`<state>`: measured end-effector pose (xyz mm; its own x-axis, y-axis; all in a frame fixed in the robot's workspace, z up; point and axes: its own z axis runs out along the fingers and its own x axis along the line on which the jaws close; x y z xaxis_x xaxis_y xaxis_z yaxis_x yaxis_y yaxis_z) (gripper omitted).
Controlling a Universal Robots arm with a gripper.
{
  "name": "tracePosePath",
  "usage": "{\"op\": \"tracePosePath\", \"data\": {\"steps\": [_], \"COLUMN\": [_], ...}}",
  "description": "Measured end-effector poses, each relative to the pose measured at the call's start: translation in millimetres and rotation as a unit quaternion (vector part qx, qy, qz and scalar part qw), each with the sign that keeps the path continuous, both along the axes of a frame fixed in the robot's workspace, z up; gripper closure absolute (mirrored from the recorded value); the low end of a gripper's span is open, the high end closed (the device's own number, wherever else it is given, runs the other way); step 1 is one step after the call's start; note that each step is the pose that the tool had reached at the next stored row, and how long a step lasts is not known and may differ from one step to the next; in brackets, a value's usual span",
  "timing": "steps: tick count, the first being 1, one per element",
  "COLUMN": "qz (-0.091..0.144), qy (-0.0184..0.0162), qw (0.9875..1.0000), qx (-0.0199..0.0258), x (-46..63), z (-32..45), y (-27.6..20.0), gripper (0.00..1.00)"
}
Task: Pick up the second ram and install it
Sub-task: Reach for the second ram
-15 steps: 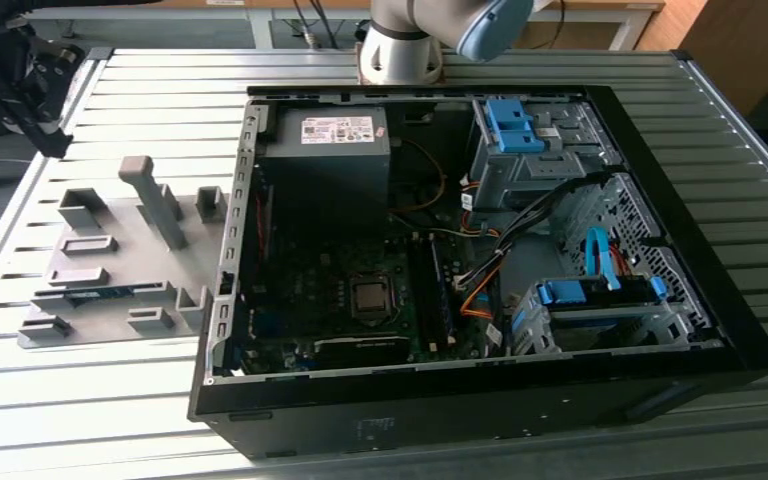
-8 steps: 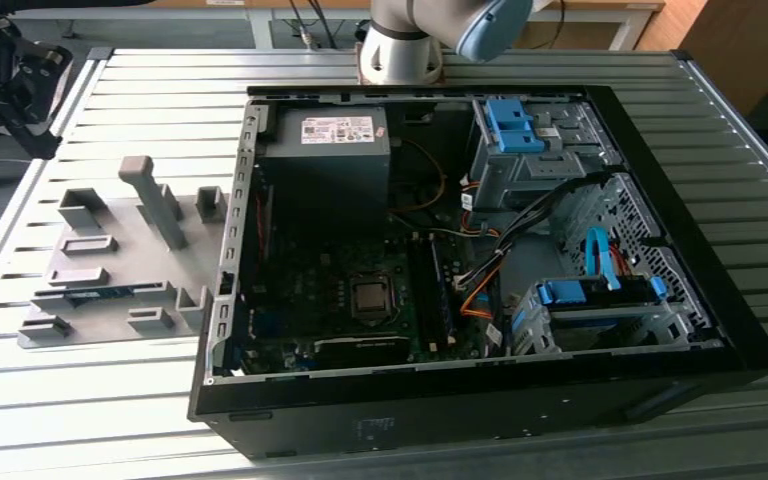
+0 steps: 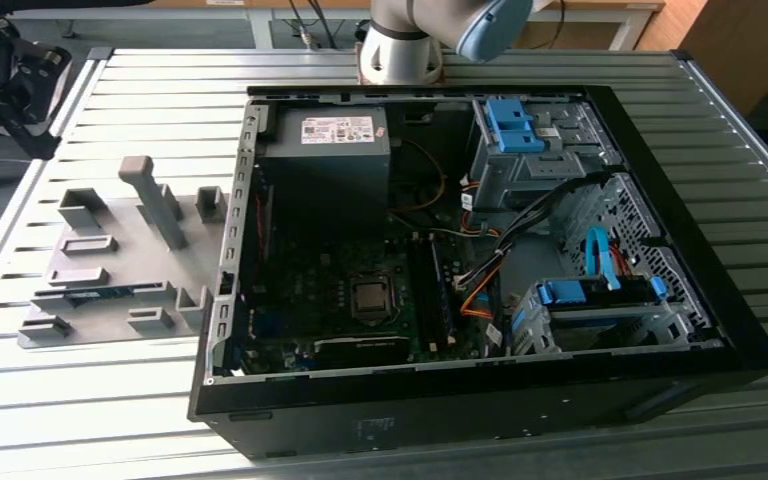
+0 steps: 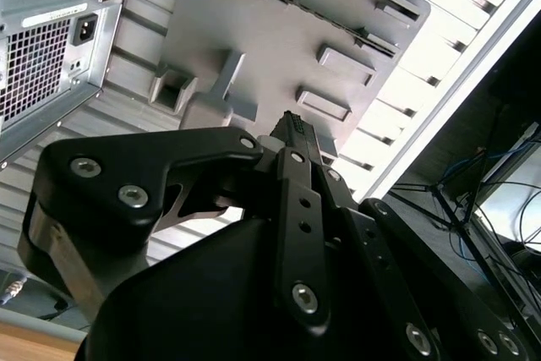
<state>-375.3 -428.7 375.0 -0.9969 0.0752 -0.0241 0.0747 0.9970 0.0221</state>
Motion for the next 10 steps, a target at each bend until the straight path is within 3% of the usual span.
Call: {"op": "tracePosePath", "data": {"steps": [10], "qz": [0.000], "qy": [0.0000], "qw": [1.0000], "qx": [0.0000], "x": [-6.9], "z": [0.0], "y": [-5.7], "gripper": [0.89]}}
